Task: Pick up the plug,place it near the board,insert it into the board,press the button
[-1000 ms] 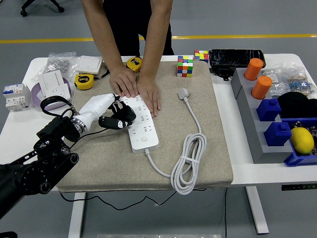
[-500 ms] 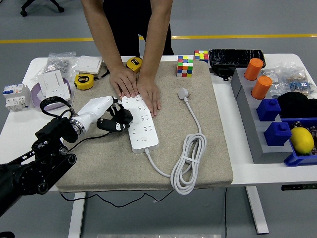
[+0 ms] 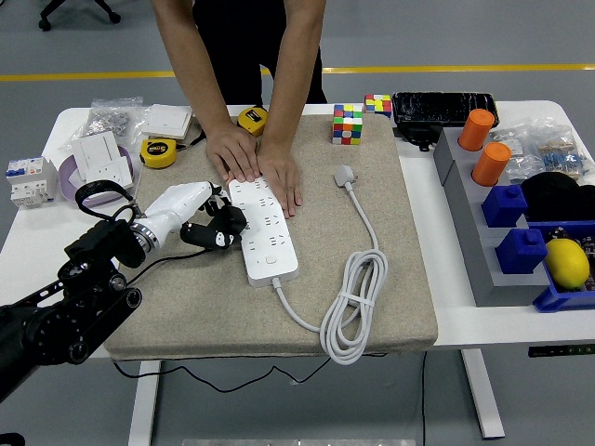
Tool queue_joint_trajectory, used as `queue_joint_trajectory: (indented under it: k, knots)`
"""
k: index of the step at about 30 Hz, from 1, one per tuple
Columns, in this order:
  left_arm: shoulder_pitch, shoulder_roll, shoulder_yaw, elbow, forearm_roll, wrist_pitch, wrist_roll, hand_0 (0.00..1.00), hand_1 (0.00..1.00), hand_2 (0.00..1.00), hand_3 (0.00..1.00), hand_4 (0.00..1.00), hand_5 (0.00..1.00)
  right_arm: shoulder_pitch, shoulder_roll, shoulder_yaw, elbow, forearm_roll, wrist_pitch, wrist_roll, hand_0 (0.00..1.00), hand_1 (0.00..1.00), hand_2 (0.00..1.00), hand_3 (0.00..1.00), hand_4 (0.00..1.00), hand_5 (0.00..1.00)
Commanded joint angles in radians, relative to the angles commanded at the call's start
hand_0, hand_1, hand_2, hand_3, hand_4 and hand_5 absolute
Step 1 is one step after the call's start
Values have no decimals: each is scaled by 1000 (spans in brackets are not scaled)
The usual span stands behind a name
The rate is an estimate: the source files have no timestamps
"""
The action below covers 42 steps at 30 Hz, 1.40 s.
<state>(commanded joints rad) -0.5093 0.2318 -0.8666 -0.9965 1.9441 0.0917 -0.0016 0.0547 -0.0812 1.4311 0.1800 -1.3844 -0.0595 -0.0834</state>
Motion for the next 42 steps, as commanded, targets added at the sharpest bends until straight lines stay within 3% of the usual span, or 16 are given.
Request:
queue_joint_trajectory:
  k: [42]
  knots:
    - [-25,21,24,5,32,-35,2,569,573,445,440,480,2,8,-4,3,0,6,-2,2,795,700,709,749,998,990]
